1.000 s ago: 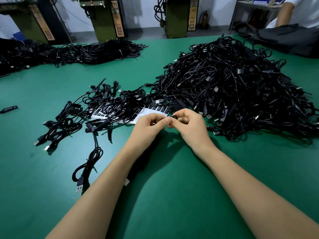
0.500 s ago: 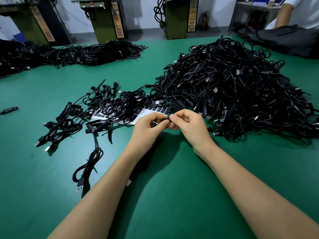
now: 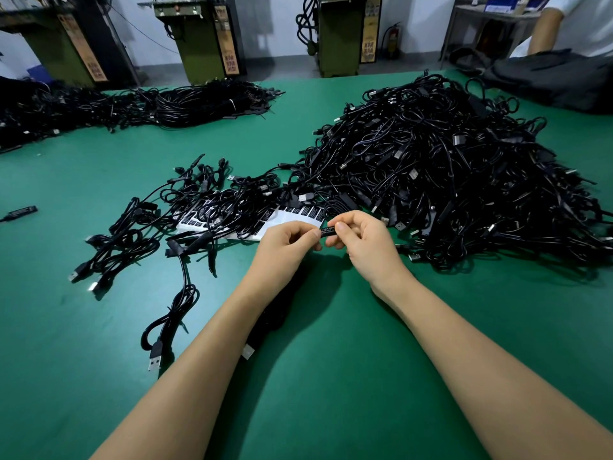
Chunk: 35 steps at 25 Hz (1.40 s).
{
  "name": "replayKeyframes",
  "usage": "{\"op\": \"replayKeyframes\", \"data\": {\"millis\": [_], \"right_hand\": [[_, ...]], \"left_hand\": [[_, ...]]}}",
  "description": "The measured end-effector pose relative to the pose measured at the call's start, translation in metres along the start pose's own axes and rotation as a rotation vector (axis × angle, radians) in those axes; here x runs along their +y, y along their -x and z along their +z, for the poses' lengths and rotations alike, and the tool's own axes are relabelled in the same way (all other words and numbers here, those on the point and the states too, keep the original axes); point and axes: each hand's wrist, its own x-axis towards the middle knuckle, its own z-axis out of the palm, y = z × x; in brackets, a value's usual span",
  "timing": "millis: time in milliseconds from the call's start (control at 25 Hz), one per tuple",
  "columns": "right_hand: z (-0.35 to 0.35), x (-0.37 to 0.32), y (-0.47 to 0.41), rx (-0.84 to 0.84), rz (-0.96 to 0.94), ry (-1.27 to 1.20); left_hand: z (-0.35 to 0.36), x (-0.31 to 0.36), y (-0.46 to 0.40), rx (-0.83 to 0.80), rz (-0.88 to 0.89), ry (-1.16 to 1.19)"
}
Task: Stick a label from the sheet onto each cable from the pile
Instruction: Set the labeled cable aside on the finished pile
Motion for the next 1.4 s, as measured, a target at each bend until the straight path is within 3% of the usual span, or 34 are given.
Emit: {"op": "replayKeyframes", "data": {"millis": [160, 280, 520, 680, 880, 1000, 1120, 1280, 1400], "right_hand": [[-0.001, 0.004, -0.002, 0.012, 0.031, 0.052], [-0.007, 0.003, -0.005, 0.045, 0.078, -0.036], [-0.01, 0.001, -0.005, 0.179, 0.094, -0.115], [-0.009, 0.0, -0.001, 0.265, 0.054, 0.023], [-0.014, -0.001, -0.003, 0.485, 0.111, -0.008], [-0.017, 0.002, -0.006, 0.563, 0.147, -0.087], [-0.019, 0.001, -0.01, 0.622, 0.187, -0.213], [-0.019, 0.0, -0.011, 0.607, 0.186, -0.241], [-0.02, 0.0, -0.011, 0.599, 0.174, -0.26]], "left_hand": [[-0.003, 0.009, 0.002, -0.035, -0.12, 0.064], [-0.039, 0.029, 0.005, 0.071, -0.203, 0.032], [-0.185, 0.063, 0.005, 0.594, -0.169, -0.613], [-0.21, 0.045, -0.021, 0.693, -0.157, -1.03], [-0.176, 0.006, -0.026, 0.476, -0.316, -1.082], [-0.125, 0.01, -0.033, 0.506, -0.077, -1.098], [-0.064, 0.015, -0.046, 0.347, 0.234, -1.104], [0.0, 0.016, -0.07, 0.111, 0.389, -1.096], [0.026, 0.019, -0.084, -0.037, 0.408, -1.187]]}}
